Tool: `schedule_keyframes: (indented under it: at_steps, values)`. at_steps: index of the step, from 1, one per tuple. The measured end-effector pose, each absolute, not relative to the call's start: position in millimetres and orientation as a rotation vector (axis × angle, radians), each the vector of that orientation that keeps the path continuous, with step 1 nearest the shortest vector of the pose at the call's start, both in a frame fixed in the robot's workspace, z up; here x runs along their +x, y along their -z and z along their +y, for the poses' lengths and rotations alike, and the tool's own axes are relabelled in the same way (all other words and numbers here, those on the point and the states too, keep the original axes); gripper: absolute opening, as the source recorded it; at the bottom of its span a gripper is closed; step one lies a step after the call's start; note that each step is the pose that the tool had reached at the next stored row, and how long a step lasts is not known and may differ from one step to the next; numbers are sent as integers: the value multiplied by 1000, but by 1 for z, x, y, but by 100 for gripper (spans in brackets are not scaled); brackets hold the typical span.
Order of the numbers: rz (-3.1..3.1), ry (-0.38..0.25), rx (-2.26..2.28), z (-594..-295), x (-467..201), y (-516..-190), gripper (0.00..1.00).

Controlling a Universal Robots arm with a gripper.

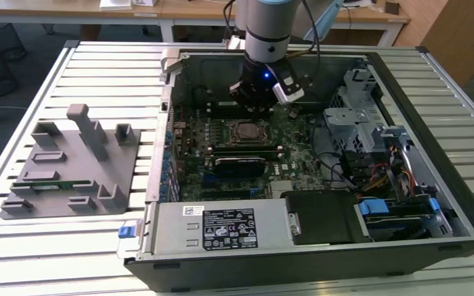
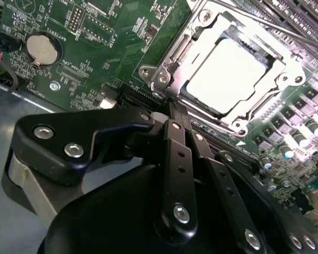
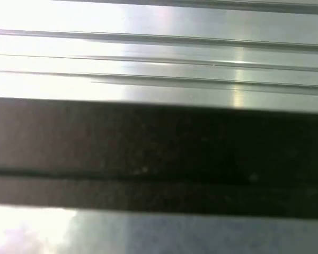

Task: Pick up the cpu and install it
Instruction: 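Install the first cpu locking lever, then install the second cpu locking lever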

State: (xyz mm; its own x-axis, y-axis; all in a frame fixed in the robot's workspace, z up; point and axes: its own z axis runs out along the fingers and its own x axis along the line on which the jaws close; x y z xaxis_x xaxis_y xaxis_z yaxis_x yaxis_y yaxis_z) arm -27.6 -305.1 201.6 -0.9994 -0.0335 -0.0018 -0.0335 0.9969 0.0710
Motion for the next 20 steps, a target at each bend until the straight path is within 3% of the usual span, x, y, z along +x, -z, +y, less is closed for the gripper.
schedule_keyframes:
  at_steps: [20]
  values:
    - [3139, -110, -52, -313, -27, -202, 11]
